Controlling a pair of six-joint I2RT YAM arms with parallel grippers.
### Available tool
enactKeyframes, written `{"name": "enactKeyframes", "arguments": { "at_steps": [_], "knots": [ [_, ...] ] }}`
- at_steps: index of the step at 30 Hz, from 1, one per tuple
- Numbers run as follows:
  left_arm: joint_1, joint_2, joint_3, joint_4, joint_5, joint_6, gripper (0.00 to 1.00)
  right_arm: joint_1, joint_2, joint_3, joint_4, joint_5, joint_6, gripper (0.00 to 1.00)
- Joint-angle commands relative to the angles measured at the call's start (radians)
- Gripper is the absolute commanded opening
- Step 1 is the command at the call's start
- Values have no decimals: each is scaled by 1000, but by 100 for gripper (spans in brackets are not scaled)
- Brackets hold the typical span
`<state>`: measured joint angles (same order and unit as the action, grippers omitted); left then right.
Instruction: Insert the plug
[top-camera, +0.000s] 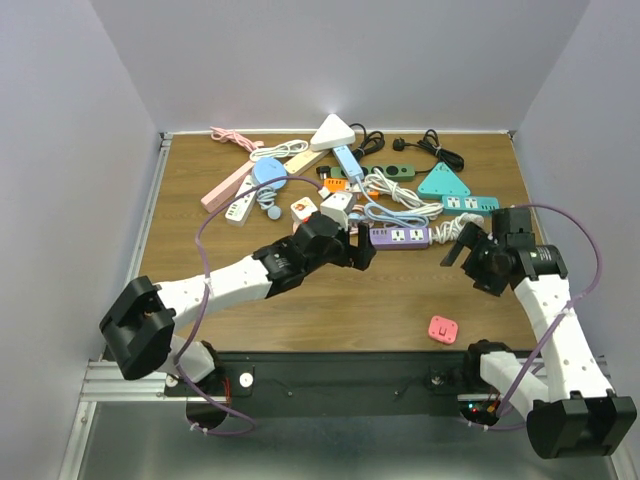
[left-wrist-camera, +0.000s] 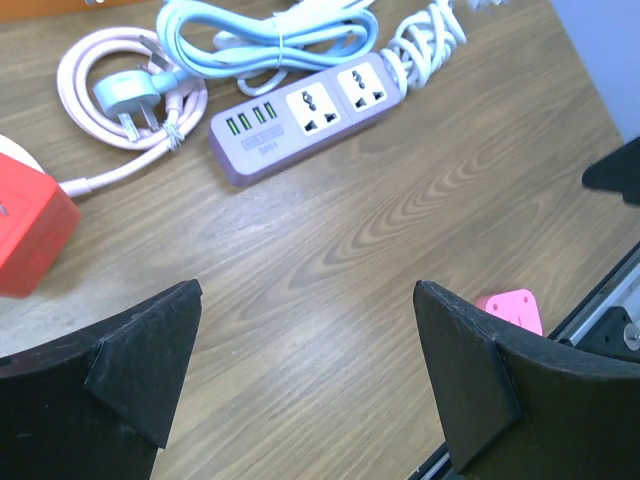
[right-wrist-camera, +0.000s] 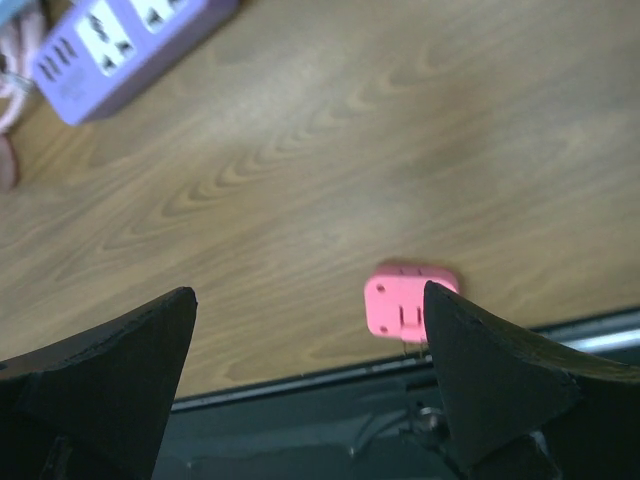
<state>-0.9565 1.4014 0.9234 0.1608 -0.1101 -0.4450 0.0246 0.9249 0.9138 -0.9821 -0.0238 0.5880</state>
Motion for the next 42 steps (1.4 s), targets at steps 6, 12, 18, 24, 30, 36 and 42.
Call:
{"name": "enactKeyframes", "arguments": {
  "at_steps": [6,12,18,24,30,36,42],
  "knots": [
    [65,-33,-72,135,164,65,99,38,-103,-127,-190,28,168,100],
    [94,21,-54,158,236,111,99,121,-89,-278,-98,10,262,100],
    [98,19,-44,171,237,112,99,245,-66,-348,-17,107,349,100],
    [102,25,-44,175,247,108,99,248,-83,-366,51,136,357,100],
    [108,13,-54,177,243,111,99,270,-60,-406,131,205,381,100],
    [124,-7,-54,166,239,124,99,339,14,-356,105,288,400,100],
    [140,2,-63,186,259,123,99,340,8,-293,7,364,407,97]
  ]
}}
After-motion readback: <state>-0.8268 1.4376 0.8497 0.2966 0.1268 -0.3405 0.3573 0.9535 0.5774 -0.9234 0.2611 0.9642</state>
